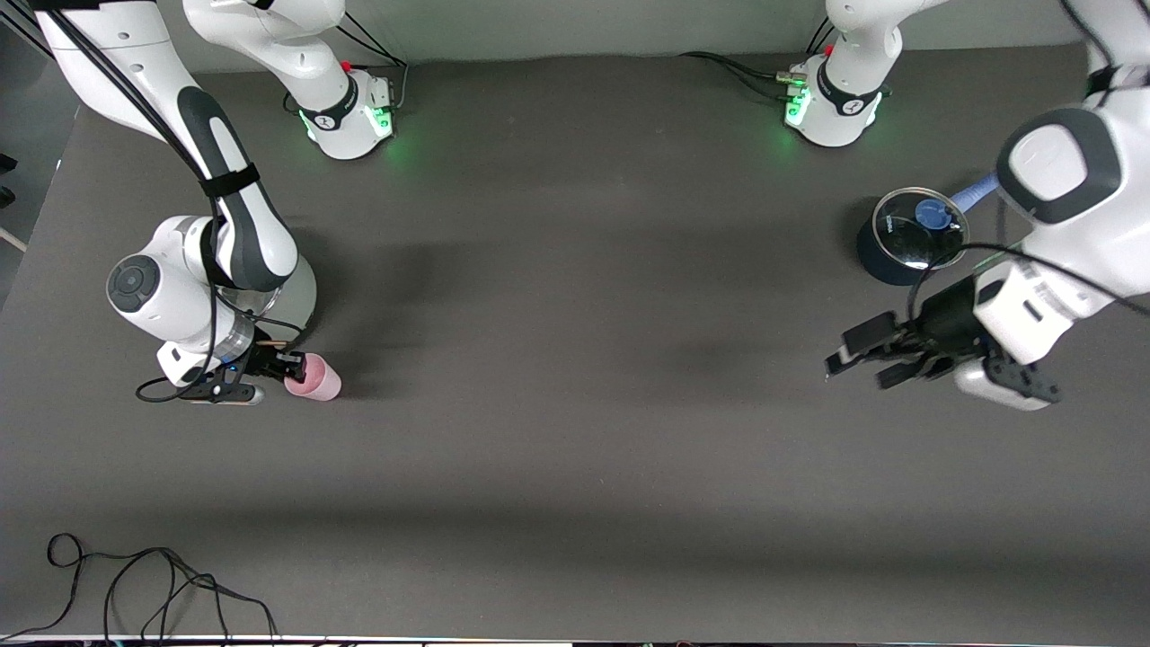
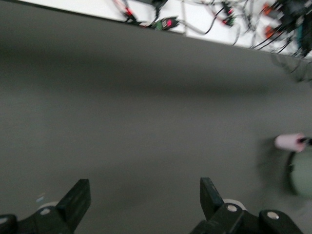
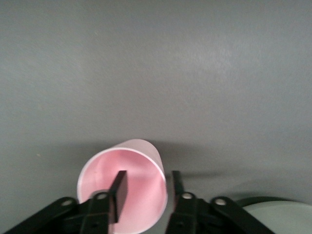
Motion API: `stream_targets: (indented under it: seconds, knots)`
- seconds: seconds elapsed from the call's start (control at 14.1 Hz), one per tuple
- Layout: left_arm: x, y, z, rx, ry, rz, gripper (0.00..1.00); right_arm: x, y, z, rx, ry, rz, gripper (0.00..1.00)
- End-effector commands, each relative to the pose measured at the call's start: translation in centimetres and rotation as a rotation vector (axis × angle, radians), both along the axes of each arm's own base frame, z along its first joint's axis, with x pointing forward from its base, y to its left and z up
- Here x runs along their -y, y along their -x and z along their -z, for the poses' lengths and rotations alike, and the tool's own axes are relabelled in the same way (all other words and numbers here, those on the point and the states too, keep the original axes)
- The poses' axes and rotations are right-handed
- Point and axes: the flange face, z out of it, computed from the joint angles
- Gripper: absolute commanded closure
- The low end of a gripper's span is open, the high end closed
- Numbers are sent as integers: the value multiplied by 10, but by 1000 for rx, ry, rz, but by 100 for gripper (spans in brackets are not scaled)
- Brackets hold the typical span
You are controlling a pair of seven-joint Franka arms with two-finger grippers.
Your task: Transfer pink cup from left to right arm
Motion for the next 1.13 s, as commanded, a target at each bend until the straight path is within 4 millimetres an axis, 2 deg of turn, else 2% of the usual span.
stream_targets:
  seconds: [0.0, 0.14, 0.35, 0.5, 0.57, 0.64, 0.78, 0.85, 1.06]
  knots:
    - [-20, 17, -13, -44, -105, -3, 0, -8, -11, -78, -17, -51, -22, 1]
    - [-32, 24, -20, -94, -149, 20, 0, -9, -24, -143, -57, -75, -43, 1]
    - [-58, 39, -49, -212, -422, 103, 0, 5, -38, -240, -47, -77, -50, 0]
    - [-65, 47, -59, -266, -485, 109, 0, 10, -37, -308, -53, -76, -59, 0]
    - [-66, 50, -65, -262, -495, 106, 0, 14, -33, -331, -62, -71, -56, 0]
    - [-68, 54, -70, -257, -514, 103, 0, 20, -28, -345, -79, -41, -51, 0]
    - [-76, 63, -85, -256, -526, 80, 0, 23, -19, -361, -117, 40, -55, 0]
    - [-74, 67, -93, -253, -531, 78, 0, 22, -16, -368, -130, 67, -58, 0]
    - [-64, 78, -109, -240, -540, 72, 0, 23, -12, -366, -163, 67, -56, 0]
